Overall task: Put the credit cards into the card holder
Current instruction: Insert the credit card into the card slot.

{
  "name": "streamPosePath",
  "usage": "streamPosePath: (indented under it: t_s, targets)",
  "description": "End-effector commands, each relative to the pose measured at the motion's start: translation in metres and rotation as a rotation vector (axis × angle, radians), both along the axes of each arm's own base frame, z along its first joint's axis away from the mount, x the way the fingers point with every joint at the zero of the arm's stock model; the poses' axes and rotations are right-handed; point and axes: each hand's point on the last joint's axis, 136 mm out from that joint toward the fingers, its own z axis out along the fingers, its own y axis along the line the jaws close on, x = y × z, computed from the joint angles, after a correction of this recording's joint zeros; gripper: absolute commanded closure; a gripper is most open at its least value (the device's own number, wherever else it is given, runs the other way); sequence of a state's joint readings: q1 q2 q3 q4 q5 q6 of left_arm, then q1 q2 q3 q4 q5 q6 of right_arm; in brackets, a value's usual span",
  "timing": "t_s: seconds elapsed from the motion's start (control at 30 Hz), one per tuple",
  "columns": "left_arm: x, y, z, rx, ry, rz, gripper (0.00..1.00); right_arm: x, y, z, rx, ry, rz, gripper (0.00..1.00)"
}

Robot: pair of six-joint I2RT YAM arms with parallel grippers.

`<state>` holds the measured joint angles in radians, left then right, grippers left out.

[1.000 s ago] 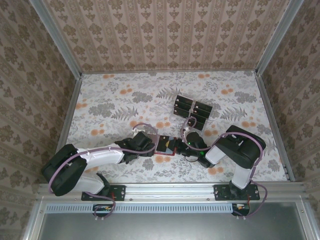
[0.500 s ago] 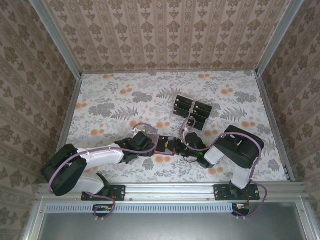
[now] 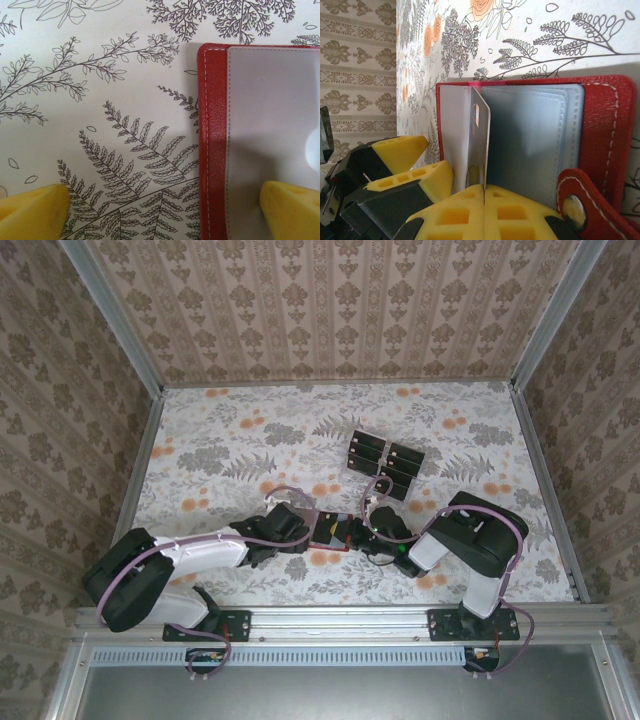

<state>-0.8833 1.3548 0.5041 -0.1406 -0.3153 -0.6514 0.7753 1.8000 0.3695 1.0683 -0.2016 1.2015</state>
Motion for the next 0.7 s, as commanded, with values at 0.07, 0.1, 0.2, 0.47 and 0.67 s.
streamPosePath:
  t_s: [0.07, 0.1, 0.2, 0.47, 0.67]
  targets:
    - [-0.011, 0.016, -0.013, 0.065, 0.039, 0.013, 0.00, -0.007, 0.001, -0.016, -0.041, 0.067, 0.016, 1.00]
    - [-0.011, 0.017, -0.013, 0.067, 0.038, 0.013, 0.00, -0.007, 0.002, -0.016, -0.039, 0.070, 0.022, 1.00]
    - [-0.011, 0.016, -0.014, 0.066, 0.038, 0.013, 0.00, -0.008, 0.005, -0.017, -0.040, 0.082, 0.036, 1.00]
    - [-0.010, 0.015, -0.013, 0.065, 0.036, 0.010, 0.00, -0.011, 0.006, -0.021, -0.044, 0.111, 0.049, 1.00]
    - [-0.009, 0.015, -0.013, 0.065, 0.034, 0.010, 0.00, -0.011, 0.009, -0.022, -0.042, 0.123, 0.057, 1.00]
